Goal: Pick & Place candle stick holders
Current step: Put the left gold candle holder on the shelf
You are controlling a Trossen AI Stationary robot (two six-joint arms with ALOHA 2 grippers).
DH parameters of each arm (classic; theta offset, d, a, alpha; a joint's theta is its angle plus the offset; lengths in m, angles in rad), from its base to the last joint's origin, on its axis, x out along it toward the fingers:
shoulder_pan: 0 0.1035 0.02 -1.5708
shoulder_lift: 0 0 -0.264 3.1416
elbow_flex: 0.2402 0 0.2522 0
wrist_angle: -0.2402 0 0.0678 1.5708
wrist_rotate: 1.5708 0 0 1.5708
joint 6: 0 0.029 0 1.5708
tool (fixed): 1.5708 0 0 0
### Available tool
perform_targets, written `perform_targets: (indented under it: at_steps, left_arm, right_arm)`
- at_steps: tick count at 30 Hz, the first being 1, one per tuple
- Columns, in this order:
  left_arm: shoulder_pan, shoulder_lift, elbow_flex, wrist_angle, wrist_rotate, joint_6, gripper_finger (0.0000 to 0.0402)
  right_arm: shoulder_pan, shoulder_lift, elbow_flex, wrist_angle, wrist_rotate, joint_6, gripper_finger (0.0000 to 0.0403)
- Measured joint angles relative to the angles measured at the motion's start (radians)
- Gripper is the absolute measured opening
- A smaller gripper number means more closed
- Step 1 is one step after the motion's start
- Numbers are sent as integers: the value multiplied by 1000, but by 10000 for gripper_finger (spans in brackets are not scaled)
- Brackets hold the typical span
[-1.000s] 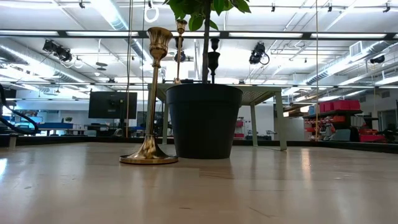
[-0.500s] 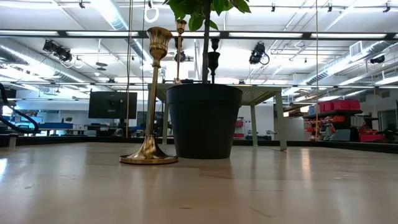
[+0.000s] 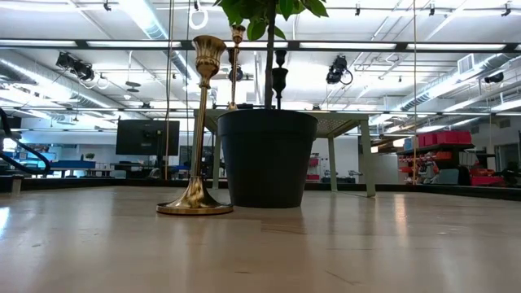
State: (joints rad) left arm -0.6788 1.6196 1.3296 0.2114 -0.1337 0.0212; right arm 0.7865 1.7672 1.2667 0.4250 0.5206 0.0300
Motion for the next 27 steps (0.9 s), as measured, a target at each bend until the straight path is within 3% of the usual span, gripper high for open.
perform_targets:
  at_steps: [12,27]
  left_arm:
    - [15,0,0,5,-3,17,15]
    - [15,-1,0,0,-3,18,18]
  right_arm:
    - [-36,0,0,20,-76,7,40]
    - [-66,18,0,100,-100,14,184]
